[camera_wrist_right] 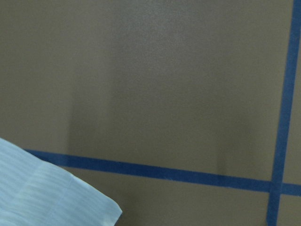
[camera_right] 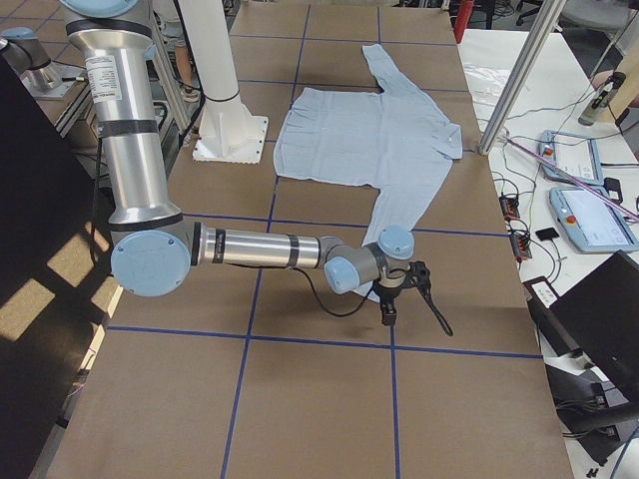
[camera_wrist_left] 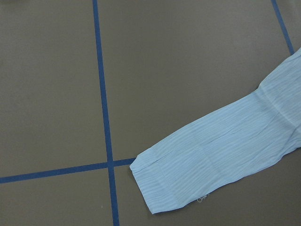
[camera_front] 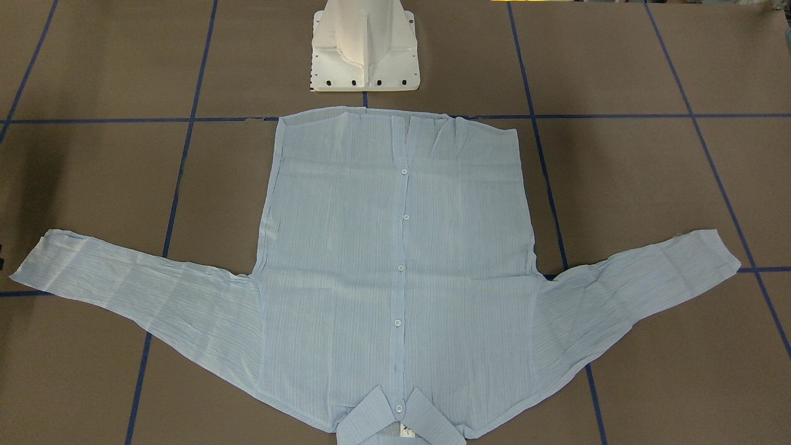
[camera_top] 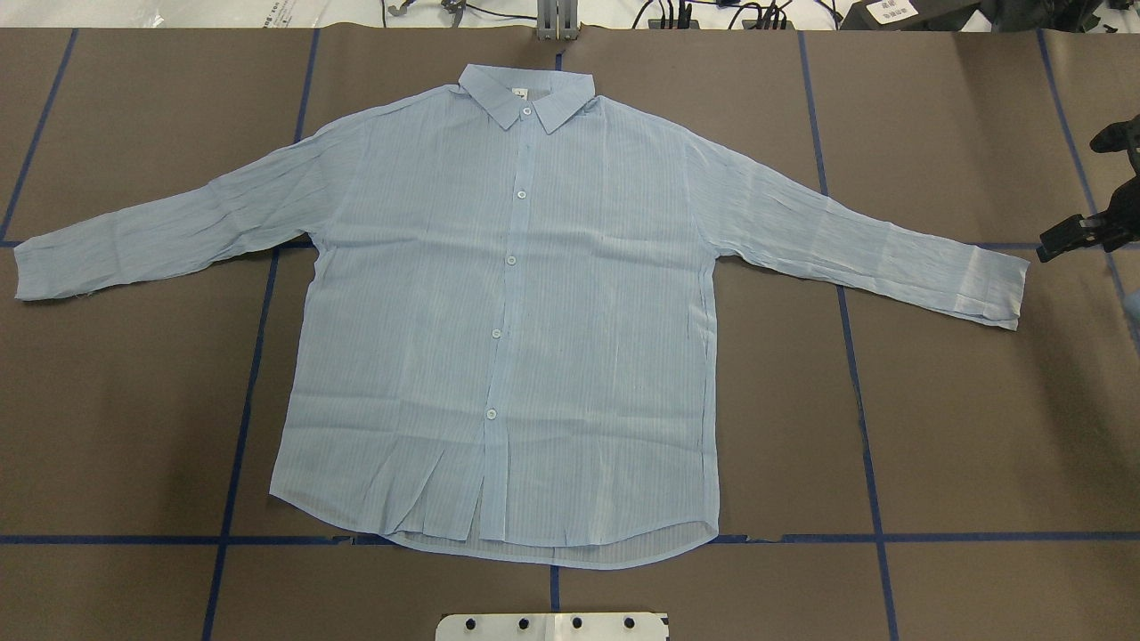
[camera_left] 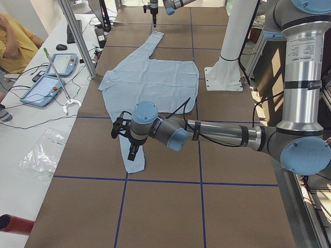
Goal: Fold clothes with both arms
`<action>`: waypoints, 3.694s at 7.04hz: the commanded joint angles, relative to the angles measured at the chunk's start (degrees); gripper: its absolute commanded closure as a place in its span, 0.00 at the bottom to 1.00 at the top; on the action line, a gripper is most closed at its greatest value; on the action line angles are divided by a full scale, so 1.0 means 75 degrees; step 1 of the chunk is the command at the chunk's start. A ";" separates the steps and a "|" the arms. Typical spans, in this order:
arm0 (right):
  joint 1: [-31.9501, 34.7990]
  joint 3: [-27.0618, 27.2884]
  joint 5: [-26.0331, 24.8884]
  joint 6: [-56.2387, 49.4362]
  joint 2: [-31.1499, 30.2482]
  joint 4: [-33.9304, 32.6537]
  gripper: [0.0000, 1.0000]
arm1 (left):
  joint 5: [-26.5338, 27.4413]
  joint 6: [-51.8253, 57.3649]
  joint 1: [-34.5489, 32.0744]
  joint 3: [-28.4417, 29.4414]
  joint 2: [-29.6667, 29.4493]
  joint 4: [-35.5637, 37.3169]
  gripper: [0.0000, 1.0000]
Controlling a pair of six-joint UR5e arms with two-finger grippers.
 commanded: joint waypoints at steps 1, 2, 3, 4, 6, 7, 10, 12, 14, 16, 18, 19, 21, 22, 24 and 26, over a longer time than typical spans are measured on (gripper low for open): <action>-0.0131 -0.0210 0.0212 0.0773 0.0116 0.0282 0.06 | -0.0042 0.0025 0.0007 0.0004 -0.0002 -0.0003 0.00; -0.0259 -0.0234 0.0247 0.0774 0.0117 0.0282 0.08 | -0.0042 0.0036 0.0007 -0.0008 -0.0002 -0.0003 0.00; -0.0318 -0.0187 0.0259 0.0785 0.0140 0.0282 0.08 | -0.0042 0.0048 0.0007 0.0004 -0.0002 -0.0003 0.00; -0.0412 -0.0268 0.0247 0.0774 0.0186 0.0282 0.09 | -0.0042 0.0048 0.0007 0.0004 -0.0002 -0.0003 0.00; -0.0448 -0.0339 0.0247 0.0774 0.0269 0.0282 0.22 | -0.0181 0.0048 -0.0005 -0.0008 0.0009 -0.0003 0.00; -0.0448 -0.0351 0.0247 0.0774 0.0281 0.0282 0.35 | -0.0322 0.0060 -0.0005 0.0004 0.0021 -0.0003 0.00; -0.0448 -0.0339 0.0586 0.0797 0.0281 0.0282 1.00 | -0.0335 0.0072 -0.0005 0.0004 0.0033 -0.0108 0.00; -0.0436 -0.0316 0.0983 0.0797 0.0281 0.0282 1.00 | -0.0335 0.0072 -0.0005 0.0004 0.0056 -0.0108 0.00; -0.0308 0.0324 0.1603 0.0960 0.0257 0.0293 1.00 | -0.0335 0.0072 -0.0005 -0.0031 0.0068 -0.0120 0.00; -0.0738 0.1344 0.1619 0.3477 0.0756 0.0305 1.00 | -0.0487 0.0072 -0.0005 -0.0067 0.0080 -0.0132 0.00; -0.1860 0.1302 0.0805 0.5976 0.2311 0.0293 1.00 | -0.0511 0.0072 -0.0005 -0.0020 0.0080 -0.0120 0.00; -0.2562 0.1220 -0.0153 0.7148 0.3085 0.0224 1.00 | -0.0499 -0.0021 -0.0005 -0.0008 0.0068 -0.0109 0.00; -0.3397 0.0161 -0.1787 0.8595 0.4934 0.0246 1.00 | -0.0499 0.0001 -0.0005 0.0015 0.0080 -0.0120 0.00; -0.3621 -0.0694 -0.1931 0.8787 0.5942 0.0293 1.00 | -0.0499 0.0001 -0.0005 0.0015 0.0080 -0.0120 0.00; -0.4241 -0.1555 -0.2806 0.8836 0.7143 0.0374 1.00 | -0.0499 0.0001 -0.0017 -0.0090 0.0091 -0.0120 0.00; -0.4560 -0.2551 -0.3161 0.8930 0.7908 0.0831 1.00 | -0.0499 0.0001 -0.0005 -0.0079 0.0080 -0.0120 0.00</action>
